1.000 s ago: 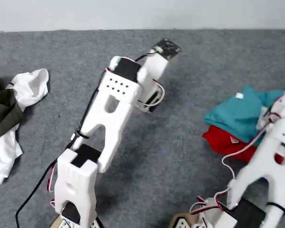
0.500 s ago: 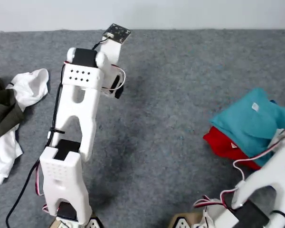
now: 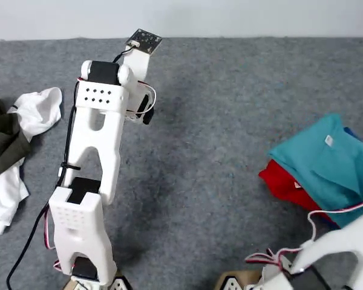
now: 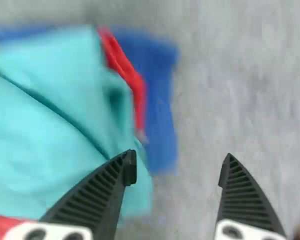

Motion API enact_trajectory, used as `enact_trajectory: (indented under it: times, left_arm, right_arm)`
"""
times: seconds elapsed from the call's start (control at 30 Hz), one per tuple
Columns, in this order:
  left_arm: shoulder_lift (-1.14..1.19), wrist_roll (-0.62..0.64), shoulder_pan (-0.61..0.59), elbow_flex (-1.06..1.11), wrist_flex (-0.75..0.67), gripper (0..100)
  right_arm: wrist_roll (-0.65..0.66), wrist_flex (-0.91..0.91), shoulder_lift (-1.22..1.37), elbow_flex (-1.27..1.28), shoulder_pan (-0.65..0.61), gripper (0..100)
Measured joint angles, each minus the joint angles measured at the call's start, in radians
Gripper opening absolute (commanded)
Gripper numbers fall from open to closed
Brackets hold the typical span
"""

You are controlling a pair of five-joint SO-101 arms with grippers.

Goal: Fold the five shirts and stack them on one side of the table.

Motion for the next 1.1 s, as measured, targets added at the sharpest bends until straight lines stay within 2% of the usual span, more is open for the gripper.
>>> enact_trajectory:
  times: [0.1, 0.23, 0.37, 0.67, 1.1]
  left_arm:
    - [0.000, 0.000, 0.000, 0.000, 0.000, 16]
    - [0.000, 0.000, 0.000, 0.000, 0.000, 16]
    - [0.000, 0.000, 0.000, 0.000, 0.000, 16]
    - [0.000, 0.000, 0.000, 0.000, 0.000, 16]
    - [0.000, 0.000, 0.000, 0.000, 0.000, 16]
  right_arm:
    - [0.014, -0.055, -0.031, -0.026, -0.135, 25.7]
    - [0.078, -0.075, -0.038, -0.011, -0.351, 15.8]
    - [0.115, -0.129, -0.028, 0.051, -0.463, 10.7]
    - [0.126, -0.158, 0.061, 0.121, -0.493, 16.8]
    - [0.126, -0.259, 0.272, 0.121, -0.493, 16.0]
